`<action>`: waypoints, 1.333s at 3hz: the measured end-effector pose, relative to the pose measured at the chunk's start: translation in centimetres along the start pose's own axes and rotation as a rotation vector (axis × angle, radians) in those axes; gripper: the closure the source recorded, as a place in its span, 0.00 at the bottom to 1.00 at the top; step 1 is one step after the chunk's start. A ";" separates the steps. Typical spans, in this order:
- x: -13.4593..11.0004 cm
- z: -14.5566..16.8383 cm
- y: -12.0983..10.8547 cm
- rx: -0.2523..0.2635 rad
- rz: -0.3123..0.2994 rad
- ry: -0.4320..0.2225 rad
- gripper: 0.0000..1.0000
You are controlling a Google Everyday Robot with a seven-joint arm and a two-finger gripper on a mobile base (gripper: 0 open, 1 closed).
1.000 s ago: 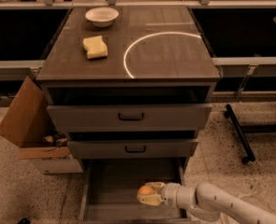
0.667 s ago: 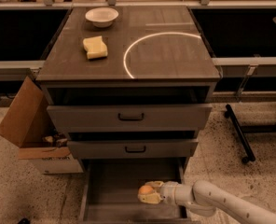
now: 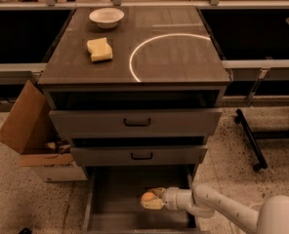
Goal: Place orange into bottom drawer
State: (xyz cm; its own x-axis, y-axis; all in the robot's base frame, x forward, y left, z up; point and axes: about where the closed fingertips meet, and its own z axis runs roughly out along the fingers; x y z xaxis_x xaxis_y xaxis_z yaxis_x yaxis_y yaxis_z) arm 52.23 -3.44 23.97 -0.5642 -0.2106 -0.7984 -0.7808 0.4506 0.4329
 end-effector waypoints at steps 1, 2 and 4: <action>1.2 2.5 -1.2 -0.020 -0.003 0.029 0.58; 2.0 3.8 -1.8 -0.032 -0.002 0.061 0.35; 2.6 2.5 -2.7 -0.008 0.024 0.060 0.00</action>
Offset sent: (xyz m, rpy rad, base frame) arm 0.0181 0.0248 -0.0567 -0.0576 0.0521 0.0759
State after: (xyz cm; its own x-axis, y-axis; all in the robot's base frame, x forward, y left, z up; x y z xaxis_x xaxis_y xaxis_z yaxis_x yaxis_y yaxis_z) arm 53.50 -3.03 19.69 -0.5980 -0.2517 -0.7609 -0.7687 0.4490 0.4555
